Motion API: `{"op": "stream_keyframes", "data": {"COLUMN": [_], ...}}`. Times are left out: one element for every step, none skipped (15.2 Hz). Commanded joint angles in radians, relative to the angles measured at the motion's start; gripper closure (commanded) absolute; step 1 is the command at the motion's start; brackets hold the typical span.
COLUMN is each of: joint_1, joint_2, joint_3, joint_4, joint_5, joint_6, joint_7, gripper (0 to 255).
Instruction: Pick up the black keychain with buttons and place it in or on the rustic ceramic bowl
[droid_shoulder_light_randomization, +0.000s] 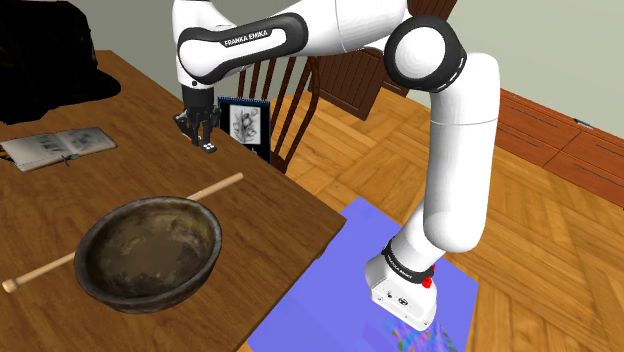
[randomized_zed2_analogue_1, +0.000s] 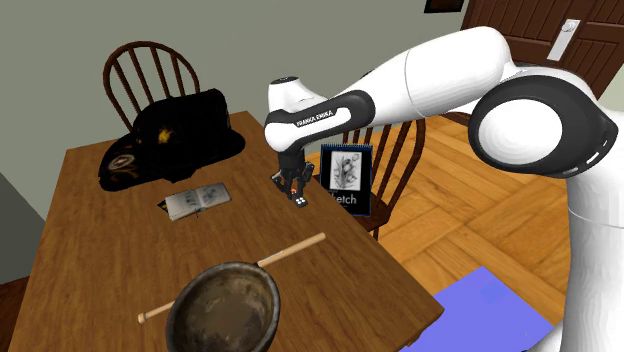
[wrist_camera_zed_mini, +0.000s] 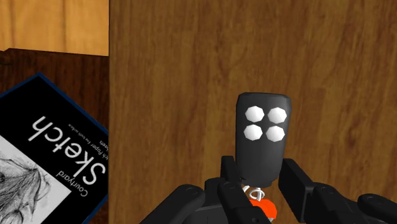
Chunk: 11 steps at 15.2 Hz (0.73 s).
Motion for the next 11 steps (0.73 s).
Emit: {"op": "stream_keyframes", "data": {"joint_1": [0.0, 0.0, 0.0, 0.0, 0.0, 0.0, 0.0, 0.0, 0.0, -0.001, -0.001], "joint_2": [0.0, 0.0, 0.0, 0.0, 0.0, 0.0, 0.0, 0.0, -0.006, -0.011, -0.016], "joint_3": [0.0, 0.0, 0.0, 0.0, 0.0, 0.0, 0.0, 0.0, 0.001, 0.002, 0.002], "joint_4": [0.0, 0.0, 0.0, 0.0, 0.0, 0.0, 0.0, 0.0, 0.005, 0.011, 0.016], "joint_5": [0.0, 0.0, 0.0, 0.0, 0.0, 0.0, 0.0, 0.0, 0.002, 0.003, 0.005], "joint_6": [0.0, 0.0, 0.0, 0.0, 0.0, 0.0, 0.0, 0.0, -0.011, -0.021, -0.032], "joint_7": [0.0, 0.0, 0.0, 0.0, 0.0, 0.0, 0.0, 0.0, -0.001, -0.002, -0.003], "gripper": [255, 255, 255, 255, 255, 255, 255, 255, 255, 255, 255]}}
